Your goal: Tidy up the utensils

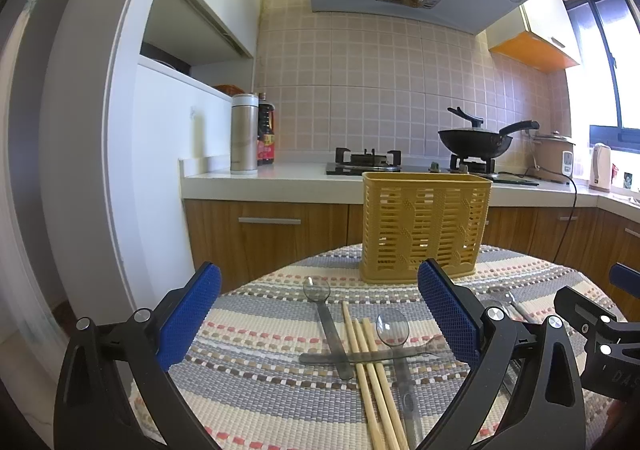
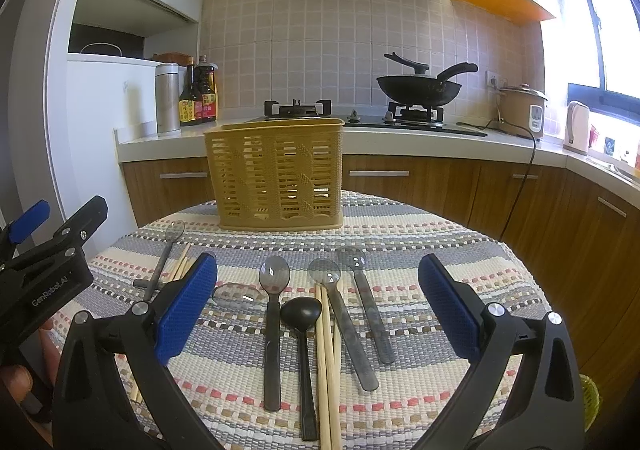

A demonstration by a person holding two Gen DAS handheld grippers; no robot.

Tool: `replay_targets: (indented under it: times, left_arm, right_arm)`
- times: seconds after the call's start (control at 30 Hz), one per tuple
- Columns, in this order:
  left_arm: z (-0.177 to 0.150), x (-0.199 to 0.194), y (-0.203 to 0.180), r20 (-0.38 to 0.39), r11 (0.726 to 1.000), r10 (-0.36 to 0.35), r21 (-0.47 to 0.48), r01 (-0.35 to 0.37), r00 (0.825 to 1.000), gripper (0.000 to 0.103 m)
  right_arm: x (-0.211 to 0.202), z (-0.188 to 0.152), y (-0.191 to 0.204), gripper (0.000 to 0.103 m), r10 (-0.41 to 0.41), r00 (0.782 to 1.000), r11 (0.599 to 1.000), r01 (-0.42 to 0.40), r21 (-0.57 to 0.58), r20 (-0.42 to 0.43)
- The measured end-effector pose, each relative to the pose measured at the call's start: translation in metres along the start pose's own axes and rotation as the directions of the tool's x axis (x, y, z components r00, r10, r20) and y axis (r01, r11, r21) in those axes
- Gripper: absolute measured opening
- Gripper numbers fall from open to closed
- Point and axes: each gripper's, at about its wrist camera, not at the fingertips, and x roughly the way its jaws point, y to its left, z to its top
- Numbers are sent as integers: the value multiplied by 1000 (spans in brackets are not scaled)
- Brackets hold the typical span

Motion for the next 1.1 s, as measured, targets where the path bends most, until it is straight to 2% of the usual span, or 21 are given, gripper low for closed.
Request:
replay_targets:
  times: [0.23, 0.43, 0.6, 0.67, 0.73, 0.77, 0.8, 0.83, 0.87, 0.9, 0.93, 1.0, 1.07, 1.1]
  left_arm:
    - [-1, 0, -1, 4, 1000, -8, 2, 8, 1000, 95]
    - [-1, -1, 5, 5, 1000, -14, -23, 14, 1000, 95]
    - [14, 20, 21, -96, 994, -103, -43, 100, 990, 95]
    - [29, 41, 34, -185, 984, -173, -71, 162, 967, 95]
    - [41, 62, 48, -269, 973, -226, -108, 204, 936, 90]
    - [49, 79, 55, -329, 964, -262, -133, 230, 907, 89]
    - [53, 95, 60, -387, 956, -290, -152, 250, 875, 87]
    - [56, 109, 65, -438, 946, -322, -179, 270, 839, 81]
    - [58, 127, 71, -493, 932, -361, -219, 289, 792, 78]
    - [58, 140, 74, -534, 924, -381, -245, 293, 755, 77]
    - [58, 157, 78, -579, 913, -406, -276, 299, 707, 73]
    - [55, 175, 78, -621, 905, -426, -295, 308, 658, 72]
    - [47, 191, 73, -665, 906, -423, -294, 304, 616, 71]
    - [41, 199, 70, -688, 898, -438, -312, 310, 579, 70]
  right_arm:
    - [5, -2, 5, 96, -10, 999, 999, 9, -36, -35]
    - [11, -4, 5, 96, -74, 995, 997, 73, -32, -62]
    - [24, 9, -15, 96, -15, 984, 998, 26, 59, -177]
    - [28, 22, -20, 96, -31, 978, 998, 41, 43, -205]
    - [31, 35, -23, 96, -38, 978, 999, 42, 13, -206]
    - [33, 43, -24, 96, -45, 976, 999, 45, -3, -212]
    - [37, 50, -26, 96, -50, 973, 999, 49, -11, -227]
    - [42, 59, -28, 96, -53, 967, 999, 50, -19, -249]
    - [47, 69, -29, 96, -50, 963, 999, 42, -34, -264]
    - [53, 77, -32, 96, -43, 958, 999, 35, -35, -283]
    - [59, 83, -33, 95, -40, 953, 999, 30, -36, -301]
    - [74, 96, -37, 94, -14, 935, 1000, 6, -23, -354]
    - [93, 107, -41, 89, 20, 911, 1000, -26, -8, -412]
    - [100, 110, -42, 87, 28, 899, 999, -35, -8, -436]
